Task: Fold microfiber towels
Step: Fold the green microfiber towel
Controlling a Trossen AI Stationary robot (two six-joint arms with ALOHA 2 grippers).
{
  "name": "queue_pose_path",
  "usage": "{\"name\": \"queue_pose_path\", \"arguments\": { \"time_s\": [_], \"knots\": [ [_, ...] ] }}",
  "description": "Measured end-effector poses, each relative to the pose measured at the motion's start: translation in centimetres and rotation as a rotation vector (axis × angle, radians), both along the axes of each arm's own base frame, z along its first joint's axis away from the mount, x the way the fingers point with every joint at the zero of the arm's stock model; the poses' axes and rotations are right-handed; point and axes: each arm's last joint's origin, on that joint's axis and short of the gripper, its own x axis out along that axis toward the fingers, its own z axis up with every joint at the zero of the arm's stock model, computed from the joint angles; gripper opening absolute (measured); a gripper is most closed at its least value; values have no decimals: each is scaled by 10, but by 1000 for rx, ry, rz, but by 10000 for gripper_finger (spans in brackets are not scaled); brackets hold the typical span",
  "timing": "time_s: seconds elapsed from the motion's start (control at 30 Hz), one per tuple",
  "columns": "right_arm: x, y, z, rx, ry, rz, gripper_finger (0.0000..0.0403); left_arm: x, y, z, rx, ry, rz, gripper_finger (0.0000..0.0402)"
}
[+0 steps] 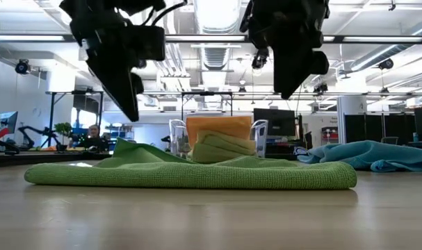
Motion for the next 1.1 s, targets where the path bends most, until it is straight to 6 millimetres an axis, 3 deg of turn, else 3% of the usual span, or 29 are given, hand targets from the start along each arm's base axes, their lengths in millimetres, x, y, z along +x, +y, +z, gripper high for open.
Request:
{"name": "queue_pose_path", "arguments": {
  "time_s": [0.2,0.5,0.8,1.1],
  "knots": [
    [10,12,-23,64,33,98,119,-6,1,-22,-4,24,15,153],
    [32,9,-71,80,117,91,118,-13,1,-42,-67,3,85,153],
    [40,2,-104,97,196,79,109,-22,2,-55,-62,47,86,153],
    [45,-21,-109,89,197,7,86,-26,2,-60,-55,62,82,153]
  ]
}}
